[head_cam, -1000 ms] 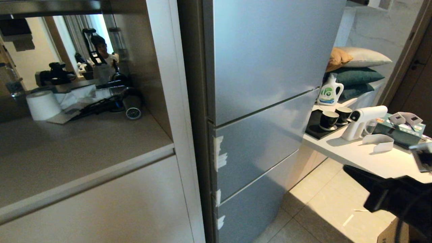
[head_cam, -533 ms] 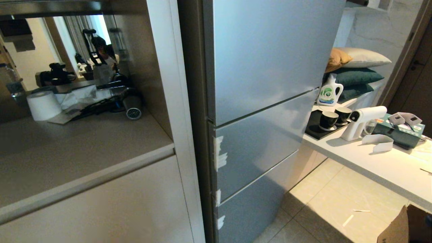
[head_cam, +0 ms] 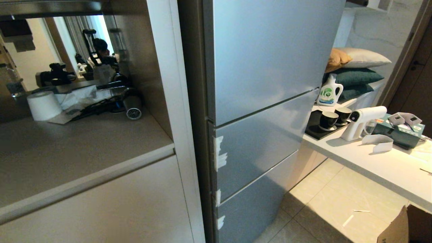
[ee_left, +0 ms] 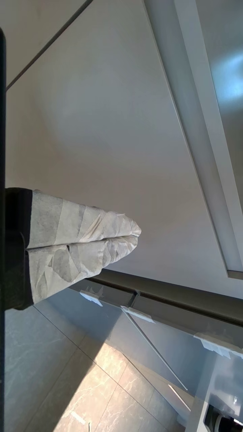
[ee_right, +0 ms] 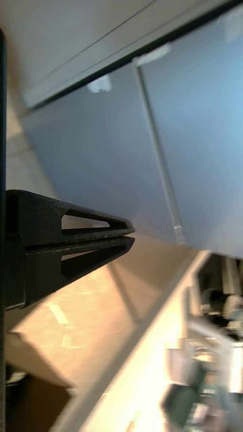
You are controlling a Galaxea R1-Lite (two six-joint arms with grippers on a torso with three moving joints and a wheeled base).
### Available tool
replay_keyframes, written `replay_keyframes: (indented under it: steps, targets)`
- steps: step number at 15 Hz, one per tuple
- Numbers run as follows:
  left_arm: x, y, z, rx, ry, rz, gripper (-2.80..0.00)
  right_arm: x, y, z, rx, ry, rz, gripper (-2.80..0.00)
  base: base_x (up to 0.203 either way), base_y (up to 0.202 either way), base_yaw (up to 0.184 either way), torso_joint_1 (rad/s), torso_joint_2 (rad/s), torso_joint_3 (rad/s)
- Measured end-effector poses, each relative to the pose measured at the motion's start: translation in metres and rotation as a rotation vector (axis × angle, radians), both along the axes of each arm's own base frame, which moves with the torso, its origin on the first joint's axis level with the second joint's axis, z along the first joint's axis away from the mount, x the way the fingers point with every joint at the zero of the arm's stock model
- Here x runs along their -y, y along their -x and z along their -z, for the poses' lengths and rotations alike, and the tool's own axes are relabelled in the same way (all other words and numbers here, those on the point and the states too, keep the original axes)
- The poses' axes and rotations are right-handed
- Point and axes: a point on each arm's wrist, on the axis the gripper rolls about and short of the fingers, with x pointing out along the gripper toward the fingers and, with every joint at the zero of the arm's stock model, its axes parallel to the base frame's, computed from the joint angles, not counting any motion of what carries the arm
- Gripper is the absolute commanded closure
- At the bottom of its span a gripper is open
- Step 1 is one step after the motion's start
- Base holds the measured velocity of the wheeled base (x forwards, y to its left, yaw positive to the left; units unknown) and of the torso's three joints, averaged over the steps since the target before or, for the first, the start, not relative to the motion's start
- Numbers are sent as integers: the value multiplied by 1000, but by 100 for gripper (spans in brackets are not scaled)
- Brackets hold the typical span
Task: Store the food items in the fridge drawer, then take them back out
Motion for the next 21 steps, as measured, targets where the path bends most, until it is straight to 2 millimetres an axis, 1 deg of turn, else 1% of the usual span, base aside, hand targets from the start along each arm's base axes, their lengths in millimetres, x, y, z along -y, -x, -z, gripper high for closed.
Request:
replay_keyframes:
  steps: [2,6,21]
  targets:
    - [0,0,0,0,0,0,0,0,4,0,53,4,-10,0,0,0,0,0,0,0]
    - [0,0,0,0,0,0,0,0,7,1,86,-5,6,0,0,0,0,0,0,0]
    - [0,0,0,0,0,0,0,0,7,1,90,-8,7,0,0,0,0,0,0,0]
